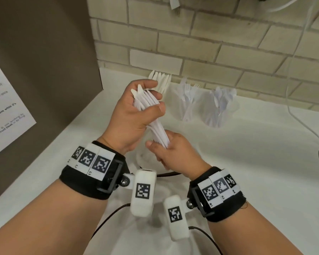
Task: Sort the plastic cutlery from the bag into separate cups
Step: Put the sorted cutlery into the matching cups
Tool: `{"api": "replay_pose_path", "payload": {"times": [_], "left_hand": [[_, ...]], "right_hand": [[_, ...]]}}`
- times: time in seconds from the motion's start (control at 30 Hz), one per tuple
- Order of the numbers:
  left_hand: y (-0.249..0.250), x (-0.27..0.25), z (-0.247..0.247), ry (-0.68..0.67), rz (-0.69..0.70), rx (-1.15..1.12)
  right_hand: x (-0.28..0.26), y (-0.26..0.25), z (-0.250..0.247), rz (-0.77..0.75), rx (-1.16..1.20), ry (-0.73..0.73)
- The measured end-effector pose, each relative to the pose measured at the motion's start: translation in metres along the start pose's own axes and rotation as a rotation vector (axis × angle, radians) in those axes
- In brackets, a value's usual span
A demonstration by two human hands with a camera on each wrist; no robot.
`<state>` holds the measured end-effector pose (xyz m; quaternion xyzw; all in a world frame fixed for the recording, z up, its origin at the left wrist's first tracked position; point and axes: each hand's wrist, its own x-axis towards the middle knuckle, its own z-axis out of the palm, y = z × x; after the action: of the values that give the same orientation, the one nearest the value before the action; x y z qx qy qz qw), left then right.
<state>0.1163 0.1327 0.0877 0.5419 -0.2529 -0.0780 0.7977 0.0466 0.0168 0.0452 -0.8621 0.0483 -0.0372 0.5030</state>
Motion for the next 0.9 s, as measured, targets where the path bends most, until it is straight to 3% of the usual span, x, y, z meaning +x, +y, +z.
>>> {"api": "replay_pose_path", "payload": {"times": [0.13, 0.27, 0.4, 0.57, 0.63, 0.77, 0.9], "left_hand": [[-0.017, -0.002, -0.012, -0.088, -0.186, -0.314], [-0.027, -0.011, -0.014, -0.279, -0.381, 0.059], [-0.029, -0.006, -0.008, -0.219, -0.424, 0.137], [-0.035, -0.005, -0.018, -0.182, -0.411, -0.054], [-0.038, -0.006, -0.026, -0.168, -0.398, -0.087], [-0.045, -0.013, -0.033, -0.295, -0.478, -0.082], [-0.048, -0.02, -0.033, -0.386, -0.526, -0.03]], "right_hand": [[0.006, 0.001, 0.004, -0.027, -0.028, 0.124], [0.011, 0.006, 0.002, -0.032, -0.085, 0.124], [0.014, 0.008, 0.01, -0.044, -0.175, 0.133], [0.01, 0.003, -0.019, -0.001, -0.238, 0.105], [0.008, -0.005, -0.035, -0.032, -0.123, 0.151], [0.012, -0.026, -0.054, -0.168, 0.015, 0.319], [0.015, -0.039, -0.055, -0.264, 0.007, 0.235]]}}
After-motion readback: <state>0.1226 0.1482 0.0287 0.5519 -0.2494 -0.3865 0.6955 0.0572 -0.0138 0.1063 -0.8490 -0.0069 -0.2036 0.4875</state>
